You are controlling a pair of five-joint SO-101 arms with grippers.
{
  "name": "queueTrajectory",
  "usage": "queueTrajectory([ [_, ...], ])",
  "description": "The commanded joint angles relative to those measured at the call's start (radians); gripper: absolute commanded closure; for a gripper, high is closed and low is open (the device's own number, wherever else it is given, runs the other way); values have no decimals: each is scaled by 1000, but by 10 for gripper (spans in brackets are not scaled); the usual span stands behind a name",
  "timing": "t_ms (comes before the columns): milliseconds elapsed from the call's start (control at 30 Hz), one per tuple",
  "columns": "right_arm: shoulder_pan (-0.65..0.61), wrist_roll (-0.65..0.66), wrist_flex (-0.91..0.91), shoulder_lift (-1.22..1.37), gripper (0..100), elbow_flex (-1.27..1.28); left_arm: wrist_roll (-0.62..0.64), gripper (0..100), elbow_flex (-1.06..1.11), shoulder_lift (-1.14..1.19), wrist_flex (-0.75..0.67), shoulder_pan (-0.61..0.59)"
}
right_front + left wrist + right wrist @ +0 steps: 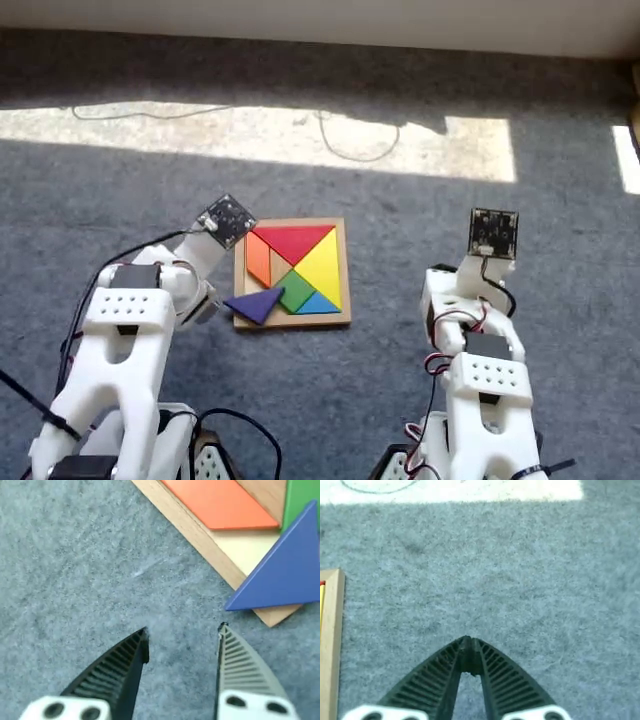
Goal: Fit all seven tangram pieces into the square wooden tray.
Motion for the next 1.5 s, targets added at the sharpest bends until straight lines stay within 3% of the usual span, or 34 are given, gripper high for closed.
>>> queueTrajectory([
  [0, -10, 9, -24, -15, 988, -10, 49, 785, -2, -22, -14, -8],
  [500, -10, 9, -24, -15, 988, -8, 163, 785, 15, -19, -32, 136],
  [733, -10, 9, -24, -15, 988, -8, 189, 785, 94, -19, -201, 139],
  [1067, -10, 9, -24, -15, 988, -5, 190, 785, 96, -21, -285, 133],
  [1200, -10, 9, -24, -15, 988, -5, 199, 785, 41, -41, -224, 140],
  [1300, -10, 9, -24, -15, 988, -5, 305, 785, -13, -67, -160, 140],
  [1467, -10, 9, -24, -15, 988, -5, 427, 785, -19, -73, -172, 223],
])
